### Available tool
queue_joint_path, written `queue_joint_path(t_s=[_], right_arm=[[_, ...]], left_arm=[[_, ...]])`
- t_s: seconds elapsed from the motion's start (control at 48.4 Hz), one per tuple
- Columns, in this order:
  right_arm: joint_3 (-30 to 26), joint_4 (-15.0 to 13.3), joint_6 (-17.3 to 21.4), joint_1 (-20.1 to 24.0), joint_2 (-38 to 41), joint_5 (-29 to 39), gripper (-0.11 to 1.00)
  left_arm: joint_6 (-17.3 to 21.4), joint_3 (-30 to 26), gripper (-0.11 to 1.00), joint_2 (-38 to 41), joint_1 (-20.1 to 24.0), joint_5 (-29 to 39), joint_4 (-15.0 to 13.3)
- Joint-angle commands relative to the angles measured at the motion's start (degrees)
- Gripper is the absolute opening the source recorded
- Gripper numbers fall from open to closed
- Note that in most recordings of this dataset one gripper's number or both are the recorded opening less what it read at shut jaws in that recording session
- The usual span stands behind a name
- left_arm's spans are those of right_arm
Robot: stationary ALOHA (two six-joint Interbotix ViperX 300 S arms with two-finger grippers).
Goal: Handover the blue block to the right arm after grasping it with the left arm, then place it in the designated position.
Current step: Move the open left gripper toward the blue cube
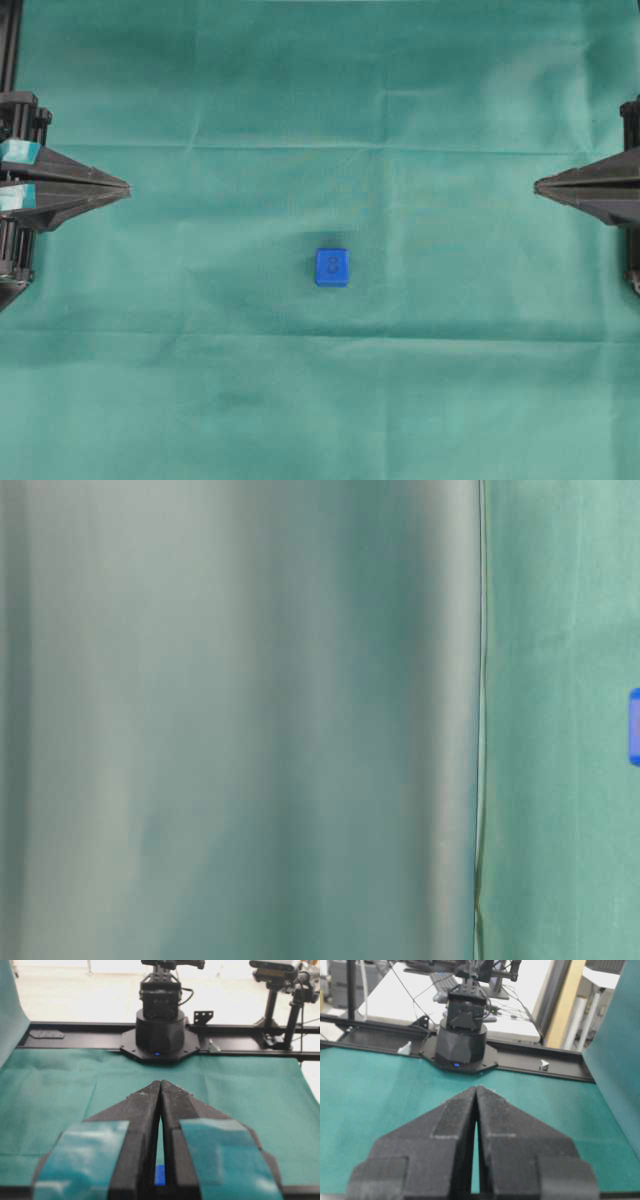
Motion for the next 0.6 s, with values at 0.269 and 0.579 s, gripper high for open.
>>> queue_joint_path(t_s=[0.269, 0.579], right_arm=[[-2.7, 0.3, 1.1, -0.1, 0.3, 6.6, 0.0], [-2.9, 0.3, 2.8, 0.0, 0.4, 7.2, 0.0]], left_arm=[[0.4, -1.2, 0.02, 0.6, -0.2, 1.8, 0.0], [0.4, -2.6, 0.02, 0.9, -0.3, 3.8, 0.0]])
